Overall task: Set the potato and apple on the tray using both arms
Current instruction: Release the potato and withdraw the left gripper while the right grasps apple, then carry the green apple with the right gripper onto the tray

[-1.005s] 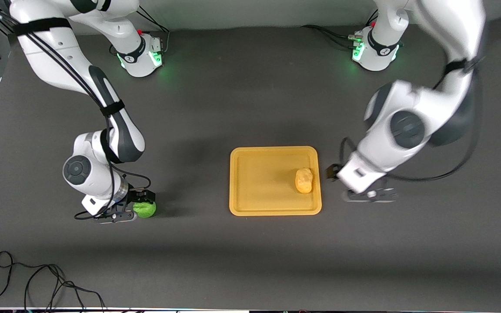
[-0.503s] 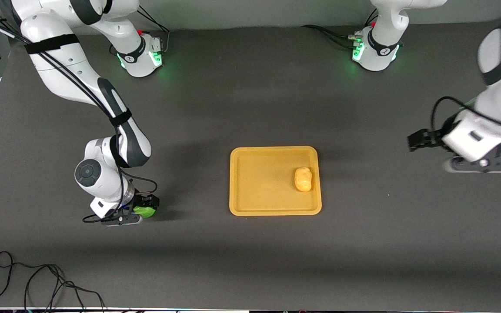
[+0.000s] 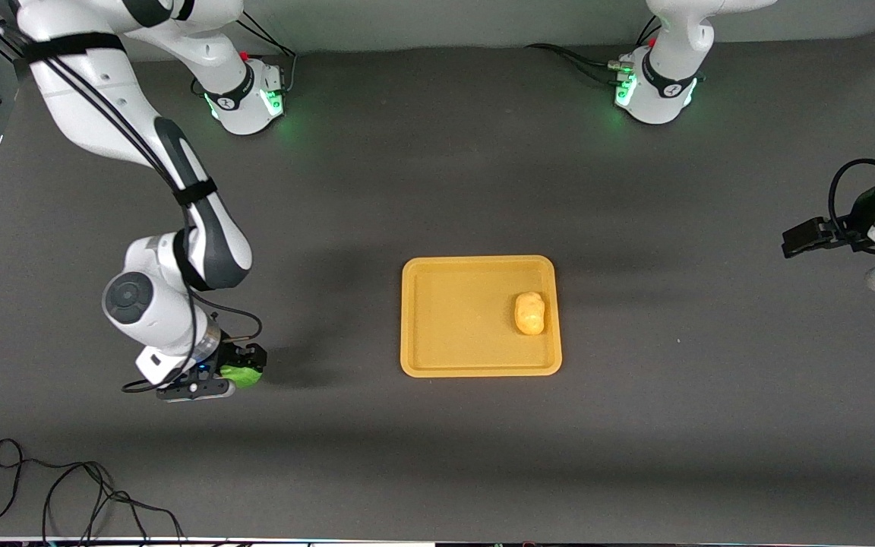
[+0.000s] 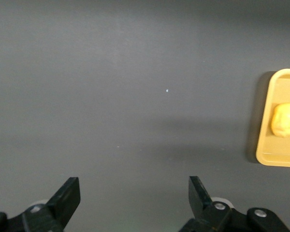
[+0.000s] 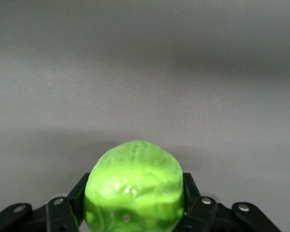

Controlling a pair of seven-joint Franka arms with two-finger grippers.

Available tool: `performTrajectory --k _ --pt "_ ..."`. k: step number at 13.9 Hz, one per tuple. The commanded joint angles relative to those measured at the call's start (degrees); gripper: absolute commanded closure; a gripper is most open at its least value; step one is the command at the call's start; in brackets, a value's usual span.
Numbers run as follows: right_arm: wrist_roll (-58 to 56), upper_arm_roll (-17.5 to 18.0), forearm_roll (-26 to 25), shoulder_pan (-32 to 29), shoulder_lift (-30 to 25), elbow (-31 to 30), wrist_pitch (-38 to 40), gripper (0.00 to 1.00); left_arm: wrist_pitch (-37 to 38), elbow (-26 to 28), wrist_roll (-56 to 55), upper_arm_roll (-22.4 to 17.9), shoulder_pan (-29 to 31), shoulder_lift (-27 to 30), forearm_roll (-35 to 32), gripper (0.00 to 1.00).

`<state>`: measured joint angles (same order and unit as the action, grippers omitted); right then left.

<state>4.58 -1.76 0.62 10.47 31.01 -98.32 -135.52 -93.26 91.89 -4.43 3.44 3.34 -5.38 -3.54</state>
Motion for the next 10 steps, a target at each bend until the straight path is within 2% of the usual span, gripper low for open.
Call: performTrajectory --k 1,4,5,7,8,10 --pt "3.92 0.01 0.78 2.43 -0.96 9.16 11.30 0.50 -1.04 1.10 0.04 0.43 0.79 1.25 -3.13 0.00" --pt "16.47 -0.17 0.17 9.72 2.20 18.58 18.09 0.50 -2.09 -0.04 0.74 -0.01 0.63 0.63 -2.18 0.00" --pt "20.60 -0.17 0.08 11.74 3.43 20.69 18.97 0.51 -2.28 -0.13 0.65 -2.80 -2.60 0.54 -1.48 0.00" --pt "28.95 -0.26 -0.01 15.61 6.32 24.82 19.77 0.52 -2.28 0.05 0.83 -11.13 -9.03 0.80 2.63 0.01" --pt "33.08 -0.34 -0.27 18.15 8.43 27.71 20.73 0.54 -1.93 0.05 1.61 -11.61 -9.05 1.07 4.83 0.01" --pt "42.47 -0.34 -2.19 22.64 13.00 34.30 23.28 0.56 -0.26 0.48 5.03 -11.61 -9.40 0.81 4.86 0.01"
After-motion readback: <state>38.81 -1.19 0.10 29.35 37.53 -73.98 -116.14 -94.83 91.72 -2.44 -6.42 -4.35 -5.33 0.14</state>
